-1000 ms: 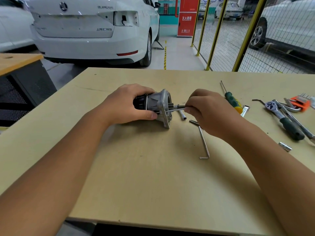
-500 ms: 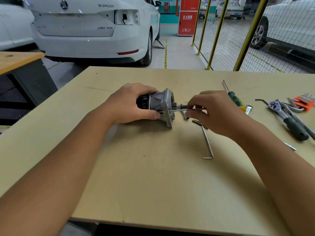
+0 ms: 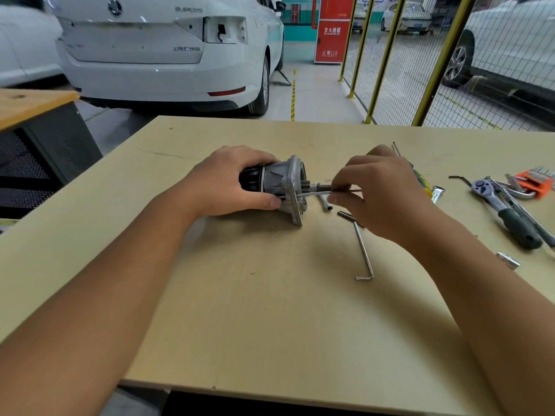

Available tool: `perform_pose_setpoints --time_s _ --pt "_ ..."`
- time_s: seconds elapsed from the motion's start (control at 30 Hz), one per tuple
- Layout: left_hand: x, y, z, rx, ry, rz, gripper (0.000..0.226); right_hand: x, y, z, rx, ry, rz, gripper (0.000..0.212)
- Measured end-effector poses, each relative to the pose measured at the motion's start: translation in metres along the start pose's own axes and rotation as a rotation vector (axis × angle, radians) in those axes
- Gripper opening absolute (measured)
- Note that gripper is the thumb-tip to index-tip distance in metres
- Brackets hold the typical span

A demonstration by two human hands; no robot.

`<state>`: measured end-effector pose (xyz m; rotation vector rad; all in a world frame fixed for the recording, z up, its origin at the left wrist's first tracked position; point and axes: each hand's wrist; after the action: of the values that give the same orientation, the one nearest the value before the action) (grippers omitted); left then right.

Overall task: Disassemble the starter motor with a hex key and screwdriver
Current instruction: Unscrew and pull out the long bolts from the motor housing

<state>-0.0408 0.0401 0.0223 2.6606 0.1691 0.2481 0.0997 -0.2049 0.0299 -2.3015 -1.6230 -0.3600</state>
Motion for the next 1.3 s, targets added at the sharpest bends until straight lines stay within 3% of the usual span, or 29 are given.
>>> perform_pose_setpoints --time_s 0.23,0.4,0.77,1.0,1.13,1.3 --pt "0.001 0.0 0.0 -0.027 -0.001 0.006 0.074 0.005 -0.002 0.0 0.153 -0.042 -0.001 0.01" --pt "0.0 0.001 0.0 -0.019 -0.002 -0.002 0.074 0.006 -0.003 0.005 0.15 -0.087 0.028 0.021" --pt "-0.001 0.002 -0.001 0.001 -0.008 -0.006 0.077 0.003 -0.011 0.003 -0.175 0.021 0.095 0.01" --pt "0.0 0.002 -0.001 0.008 -0.005 -0.014 0.079 0.004 -0.007 0.002 0.116 -0.125 0.059 0.015" --pt "-0.001 0.002 -0.001 -0.004 -0.01 -0.007 0.079 0.005 -0.008 0.007 0.129 -0.153 0.069 0.027" --pt "-0.001 0.003 -0.001 0.004 -0.012 -0.01 0.079 0.004 -0.01 0.007 -0.079 -0.064 0.093 0.018"
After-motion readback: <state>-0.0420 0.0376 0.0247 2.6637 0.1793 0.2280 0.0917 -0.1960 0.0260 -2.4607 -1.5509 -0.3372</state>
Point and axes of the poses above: each hand's wrist, its own x-axis towards the middle knuckle, its own z-axis out of the palm, y = z × x, and after that the axes turned 10 degrees about -y, right-handed
